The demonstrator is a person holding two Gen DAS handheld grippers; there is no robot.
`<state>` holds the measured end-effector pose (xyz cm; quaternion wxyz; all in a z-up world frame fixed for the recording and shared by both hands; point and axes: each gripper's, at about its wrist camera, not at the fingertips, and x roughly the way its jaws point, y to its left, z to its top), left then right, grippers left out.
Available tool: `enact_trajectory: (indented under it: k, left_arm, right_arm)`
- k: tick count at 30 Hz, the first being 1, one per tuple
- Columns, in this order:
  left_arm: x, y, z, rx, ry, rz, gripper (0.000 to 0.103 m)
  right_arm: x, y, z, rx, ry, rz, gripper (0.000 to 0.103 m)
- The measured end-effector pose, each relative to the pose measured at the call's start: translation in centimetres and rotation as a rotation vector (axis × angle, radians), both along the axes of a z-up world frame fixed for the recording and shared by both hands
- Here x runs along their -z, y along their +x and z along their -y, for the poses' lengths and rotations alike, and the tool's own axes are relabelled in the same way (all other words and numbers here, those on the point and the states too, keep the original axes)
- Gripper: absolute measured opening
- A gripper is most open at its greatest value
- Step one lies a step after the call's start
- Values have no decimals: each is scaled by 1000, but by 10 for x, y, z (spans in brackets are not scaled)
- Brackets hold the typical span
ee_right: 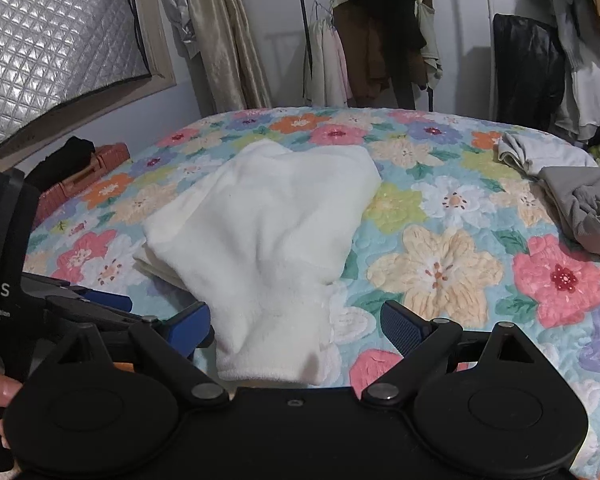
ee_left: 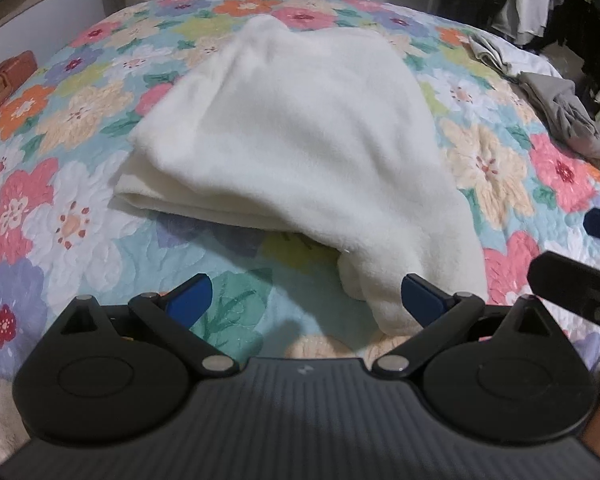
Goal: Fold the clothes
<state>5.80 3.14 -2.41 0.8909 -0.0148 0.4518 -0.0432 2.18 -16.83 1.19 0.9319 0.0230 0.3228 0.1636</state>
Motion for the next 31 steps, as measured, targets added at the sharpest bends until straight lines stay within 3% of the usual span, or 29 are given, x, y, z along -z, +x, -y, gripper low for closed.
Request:
enact_trajectory:
  k: [5,31]
  left_arm:
    - [2,1,3,22,56,8,103]
    - [2,2,-1,21,55,10,103]
  right_arm:
    - [6,2,0,14,-1,-9,95]
    - [19,6,0,57,-36,6,95]
